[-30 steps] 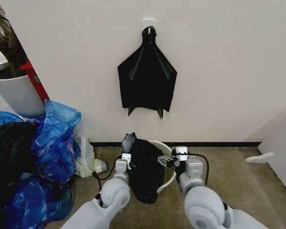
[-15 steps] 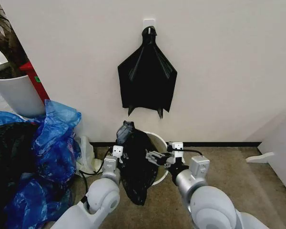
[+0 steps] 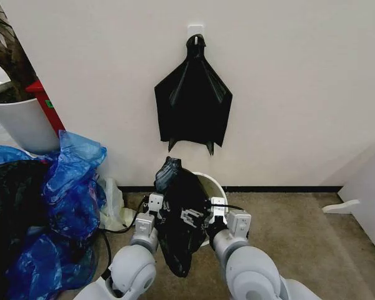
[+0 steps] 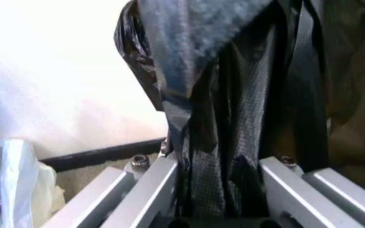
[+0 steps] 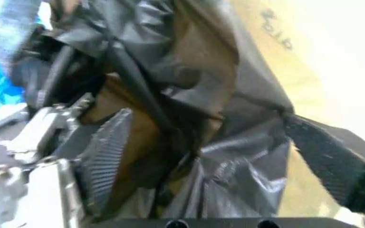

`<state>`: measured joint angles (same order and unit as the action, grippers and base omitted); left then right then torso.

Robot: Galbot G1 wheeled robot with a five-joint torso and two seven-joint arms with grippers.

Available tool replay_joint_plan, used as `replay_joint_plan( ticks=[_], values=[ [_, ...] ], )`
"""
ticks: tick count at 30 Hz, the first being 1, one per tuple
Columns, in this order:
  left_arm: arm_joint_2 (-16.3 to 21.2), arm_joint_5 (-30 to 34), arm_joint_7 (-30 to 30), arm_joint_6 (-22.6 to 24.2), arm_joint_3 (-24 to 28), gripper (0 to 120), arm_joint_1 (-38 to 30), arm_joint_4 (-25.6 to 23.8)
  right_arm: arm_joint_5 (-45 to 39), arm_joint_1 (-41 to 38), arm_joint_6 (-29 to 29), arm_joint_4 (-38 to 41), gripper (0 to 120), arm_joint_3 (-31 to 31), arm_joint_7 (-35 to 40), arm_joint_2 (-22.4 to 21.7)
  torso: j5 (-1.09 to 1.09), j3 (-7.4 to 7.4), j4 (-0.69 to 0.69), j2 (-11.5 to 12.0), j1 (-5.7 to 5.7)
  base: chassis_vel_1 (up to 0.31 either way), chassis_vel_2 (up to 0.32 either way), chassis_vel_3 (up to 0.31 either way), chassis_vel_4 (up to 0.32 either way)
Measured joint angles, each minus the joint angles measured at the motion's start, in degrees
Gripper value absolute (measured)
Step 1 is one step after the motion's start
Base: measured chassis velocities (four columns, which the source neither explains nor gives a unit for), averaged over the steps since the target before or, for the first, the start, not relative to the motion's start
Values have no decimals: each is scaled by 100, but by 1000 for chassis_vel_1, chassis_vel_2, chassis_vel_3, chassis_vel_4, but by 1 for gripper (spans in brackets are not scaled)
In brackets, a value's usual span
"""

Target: Place the garbage bag over the trash bin.

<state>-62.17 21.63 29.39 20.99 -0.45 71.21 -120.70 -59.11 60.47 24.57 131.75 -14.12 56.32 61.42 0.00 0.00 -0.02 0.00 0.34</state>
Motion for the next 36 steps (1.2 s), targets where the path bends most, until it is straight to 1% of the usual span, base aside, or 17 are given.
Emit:
replay_joint_plan(
  ticks=[3, 4, 6, 8, 10, 12, 13, 14, 17, 19, 21, 22, 23, 27, 30, 33, 36],
  values=[
    [43, -44, -40, -3, -137, 1, 102, -92, 33, 23, 4, -21, 70, 76, 25, -21, 0, 0, 1, 0, 0, 0, 0, 0, 0],
    [43, -44, -40, -3, -137, 1, 102, -92, 33, 23, 4, -21, 70, 76, 25, -21, 0, 0, 1, 0, 0, 0, 0, 0, 0],
    [68, -46, -54, -3, -183, 1, 130, -128, 44, 45, 9, -18, 64, 107, 26, -43, 0, 0, 1, 0, 0, 0, 0, 0, 0],
    [115, -46, -82, -25, -239, 1, 175, -198, 59, 81, 24, -18, 52, 137, 34, -70, 0, 0, 0, 0, 0, 0, 0, 0, 0],
    [124, -46, -95, -38, -250, 1, 188, -221, 63, 85, 26, -34, 51, 145, 45, -70, 0, 0, 0, 0, 0, 0, 0, 0, 0],
    [138, -52, -125, -64, -265, 1, 213, -260, 77, 87, 27, -72, 44, 157, 56, -61, 0, 0, 1, 0, 0, 0, 0, 0, 0],
    [150, -67, -158, -93, -271, 1, 235, -285, 90, 87, 27, -111, 37, 175, 64, -45, 0, 0, 0, 0, 0, 0, 0, 0, 0],
    [153, -74, -169, -105, -274, 1, 243, -292, 94, 87, 27, -121, 36, 181, 65, -42, 0, 0, 0, 0, 0, 0, 0, 0, 0],
    [161, -123, -236, -170, -298, 1, 294, -309, 125, 99, 27, -144, 21, 258, 66, -44, 0, 0, 1, 0, 0, 0, 0, 0, 0],
    [164, -130, -244, -178, -304, 1, 299, -309, 128, 106, 27, -138, 20, 273, 66, -51, -1, 0, 1, 0, 0, 0, 0, 0, 0],
    [175, -157, -268, -217, -328, 1, 312, -299, 139, 140, 27, -72, 8, 338, 65, -103, -1, 0, 1, 0, 0, 0, 0, 0, 0],
    [176, -160, -271, -225, -332, 1, 313, -294, 139, 147, 27, -53, 6, 350, 65, -116, -1, 0, 1, 0, 0, 0, 0, 0, 0],
    [180, -167, -273, -252, -350, 1, 318, -274, 139, 183, 27, 35, 0, 412, 63, -183, 0, 0, 0, 0, 0, 0, 0, 0, 0],
    [199, -167, -286, -283, -389, 1, 336, -270, 159, 245, 27, 88, 0, 597, 57, -286, -1, 0, 1, 0, 0, 0, 0, 0, 0],
    [277, -176, -302, -317, -454, 1, 378, -268, 266, 366, 29, 127, 0, 995, -31, -429, -1, 0, 0, 0, 0, 0, 0, 0, 0],
    [303, -163, -309, -323, -477, 1, 398, -298, 263, 390, 36, 128, 0, 1122, -43, -482, -1, 0, 1, 0, 0, 0, 0, 0, 0],
    [383, -102, -361, -382, -548, 1, 443, -395, 253, 519, 62, 85, 0, 1464, -118, -598, -1, 0, 1, 0, 0, 0, 0, 0, 0]
  ],
)
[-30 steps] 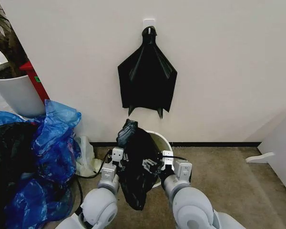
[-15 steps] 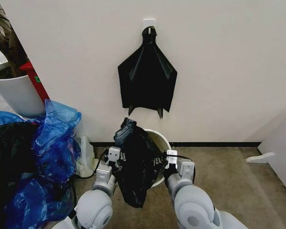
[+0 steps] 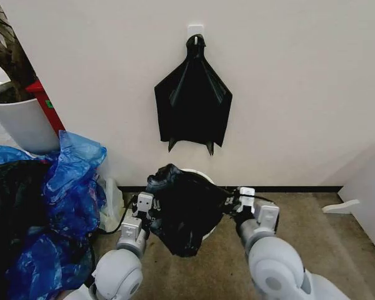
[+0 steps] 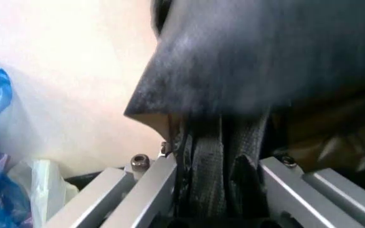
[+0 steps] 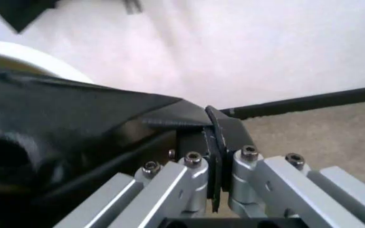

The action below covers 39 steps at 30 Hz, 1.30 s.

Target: Place the garbage bag over the trash bin.

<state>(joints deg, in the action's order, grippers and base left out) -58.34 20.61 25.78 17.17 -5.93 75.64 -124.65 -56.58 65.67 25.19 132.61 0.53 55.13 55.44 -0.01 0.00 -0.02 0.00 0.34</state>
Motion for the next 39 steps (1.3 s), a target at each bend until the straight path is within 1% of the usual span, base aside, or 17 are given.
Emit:
replay_joint_plan(
  ticks=[2, 6, 10, 11, 13, 15, 17, 18, 19, 20, 22, 25, 26, 31, 36, 37, 39],
  values=[
    [31, 77, -33, -39, -37, 1, 20, -52, -20, 107, 35, -74, 0, 182, -110, -49, 0, 0, -1, 0, 0, 0, 0, 0, 0],
    [49, 146, -109, -81, -56, 1, 48, -113, -55, 178, 67, -248, 0, 340, -246, -64, 0, 0, -1, 0, 0, 0, 0, 0, 0],
    [103, 327, -285, -144, -92, 1, 151, -243, -258, 298, 116, -662, 0, 770, -1029, -93, -1, 0, 0, 0, 0, 0, 0, 0, 0],
    [103, 327, -285, -144, -92, 1, 151, -243, -258, 298, 116, -662, 0, 770, -1029, -93, -1, 0, 0, 0, 0, 0, 0, 0, 0],
    [113, 422, -351, -152, -106, 1, 175, -281, -359, 375, 131, -847, 0, 971, -1719, -143, 0, 0, 0, 0, 0, 0, 0, 0, 0],
    [116, 488, -407, -167, -120, 1, 180, -294, -361, 483, 155, -1182, 0, 1280, -2906, -220, 0, 0, 0, 0, 0, 0, 0, 0, 0],
    [125, 603, -427, -169, -128, 1, 177, -323, -88, 536, 107, -1519, 0, 1461, -4065, -322, 0, 0, -1, 0, 0, 0, 0, 0, 0],
    [125, 603, -427, -169, -128, 1, 177, -323, -88, 536, 107, -1519, 0, 1461, -4065, -322, 0, 0, -1, 0, 0, 0, 0, 0, 0],
    [130, 652, -432, -169, -130, 1, 177, -341, 24, 537, 50, -1653, 0, 1502, -4452, -355, 0, 0, -1, 0, 0, 0, 0, 0, 0],
    [133, 672, -438, -169, -131, 1, 177, -350, 63, 534, 18, -1721, 0, 1517, -4623, -370, 0, 0, -1, 0, 0, 0, 0, 0, 0],
    [150, 730, -489, -169, -143, 1, 203, -388, 273, 436, -144, -2075, 0, 1543, -5353, -398, 0, 0, -1, 0, 0, 0, 0, 0, 0],
    [151, 767, -537, -169, -145, 1, 248, -410, 448, 332, -291, -2320, 0, 1541, -5812, -372, 0, 0, 1, 0, 0, 0, 0, 0, 0],
    [151, 767, -537, -169, -145, 1, 248, -410, 448, 332, -291, -2320, 0, 1541, -5812, -372, 0, 0, 1, 0, 0, 0, 0, 0, 0],
    [132, 871, -634, -175, -152, 1, 342, -483, 835, 262, -587, -2779, 0, 1519, -6863, -371, 1, 0, 0, 0, 0, 0, 0, 0, 0],
    [133, 882, -654, -175, -156, 1, 379, -519, 994, 349, -671, -2795, 0, 1559, -7124, -396, 0, 0, 0, 0, 0, 0, 0, 0, 0],
    [125, 883, -653, -175, -157, 1, 384, -519, 1008, 389, -693, -2733, 1, 1570, -7127, -414, 0, 0, -1, 0, 0, 0, 0, 0, 0],
    [97, 891, -630, -176, -162, 1, 383, -492, 1024, 449, -713, -2576, 9, 1609, -7102, -469, 0, 0, -1, 0, 0, 0, 0, 0, 0]
  ],
)
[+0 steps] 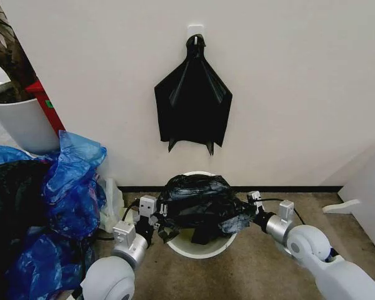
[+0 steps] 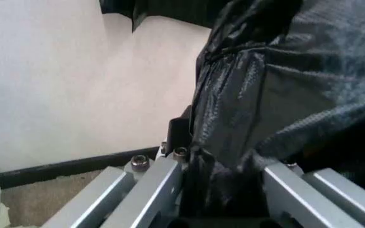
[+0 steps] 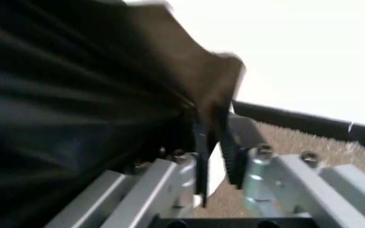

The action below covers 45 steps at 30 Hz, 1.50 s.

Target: Place the garbage bag over the trash bin.

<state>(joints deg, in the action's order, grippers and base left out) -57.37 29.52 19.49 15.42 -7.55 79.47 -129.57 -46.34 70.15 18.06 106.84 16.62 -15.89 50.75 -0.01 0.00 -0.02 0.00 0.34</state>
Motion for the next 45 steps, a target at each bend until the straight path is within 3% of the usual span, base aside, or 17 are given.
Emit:
replay_joint_plan(
  ticks=[17, 21, 23, 25, 29, 32, 35, 37, 39, 45],
  values=[
    [-266, 541, 487, 2, -68, 1, -262, 654, -247, 300, -219, 823, 67, 266, 663, -599, 1, 0, 2, 0, 0, 0, 0, 0, 0],
    [-319, 858, 646, 30, -76, 1, -422, 853, -414, 557, -228, 1002, 86, 490, 752, -634, 1, 0, -1, 0, 0, 0, 0, 0, 0],
    [-324, 905, 656, 46, -77, 1, -438, 862, -446, 562, -230, 1003, 88, 503, 754, -634, 1, 0, -1, 0, 0, 0, 0, 0, 0],
    [-333, 1060, 658, 100, -78, 1, -469, 870, -591, 521, -244, 935, 98, 556, 760, -624, 0, 0, 1, 0, 0, 0, 0, 0, 0],
    [-335, 1107, 667, 109, -77, 1, -493, 916, -799, 510, -244, 922, 100, 651, 809, -626, 0, 0, 1, 0, 0, 0, 0, 0, 0],
    [-345, 1172, 705, 109, -77, 1, -552, 993, -1221, 579, -123, 1169, 100, 711, 1331, -602, 1, 0, 1, 0, 0, 0, 0, 0, 0],
    [-368, 1285, 758, 105, -72, 1, -663, 1058, -2567, 691, 387, 1898, 100, 747, 2859, -387, 2, 0, 1, 0, 0, 0, 0, 0, 0],
    [-372, 1307, 772, 105, -69, 1, -684, 1069, -2852, 722, 441, 2043, 100, 747, 3182, -331, 2, 0, 1, 0, 0, 0, 0, 0, 0],
    [-381, 1376, 816, 104, -57, 1, -759, 1101, -3694, 874, 577, 2593, 100, 744, 4221, -71, 2, 0, 0, 0, 0, 0, 0, 0, 0],
    [-391, 1469, 864, 104, -47, 1, -887, 1134, -4366, 949, 558, 3105, 100, 630, 5368, 315, 2, 0, 0, 0, 0, 0, 0, 0, 0]
  ],
)
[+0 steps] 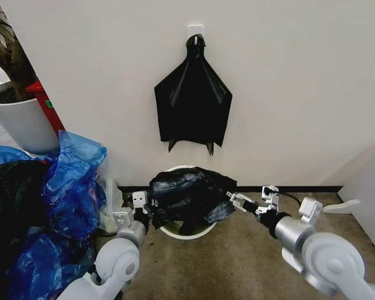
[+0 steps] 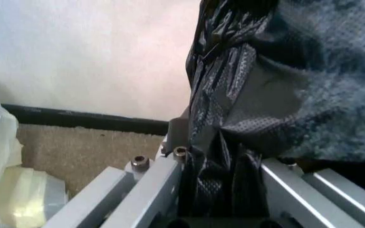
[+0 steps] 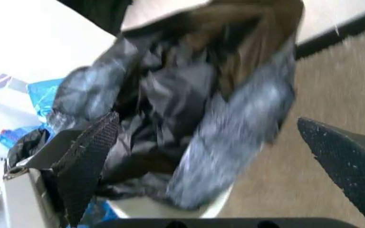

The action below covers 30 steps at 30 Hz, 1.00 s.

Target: Place the garbage bag over the trash bin.

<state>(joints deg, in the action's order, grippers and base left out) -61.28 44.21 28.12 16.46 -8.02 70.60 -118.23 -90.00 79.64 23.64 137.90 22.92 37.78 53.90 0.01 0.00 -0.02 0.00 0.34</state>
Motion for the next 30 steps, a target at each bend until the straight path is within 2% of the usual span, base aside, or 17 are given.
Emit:
replay_joint_plan(
  ticks=[8, 20, 22, 27, 30],
  values=[
    [37, 96, 5, 15, 2, 1, -77, -7, 157, 54, -41, -96, 100, -20, 82, 115, -1, 0, 1, 0, 0, 0, 0, 0, 0],
    [41, 249, 72, 93, 22, 1, -194, 26, -124, 107, -87, -360, 98, 18, -256, 466, -1, 0, 0, 0, 0, 0, 0, 0, 0],
    [37, 251, 82, 93, 30, 1, -195, 27, -125, 104, -99, -373, 95, 11, -269, 479, -1, 0, 0, 0, 0, 0, 0, 0, 0],
    [35, 257, 90, 94, 30, 1, -163, 22, -125, 75, -120, -454, 73, 3, -331, 512, -1, 0, 1, 0, 0, 0, 0, 0, 0],
    [39, 259, 93, 93, 21, 1, -151, 8, -117, 62, -119, -490, 65, -8, -380, 516, -1, 0, 1, 0, 0, 0, 0, 0, 0]
  ],
)
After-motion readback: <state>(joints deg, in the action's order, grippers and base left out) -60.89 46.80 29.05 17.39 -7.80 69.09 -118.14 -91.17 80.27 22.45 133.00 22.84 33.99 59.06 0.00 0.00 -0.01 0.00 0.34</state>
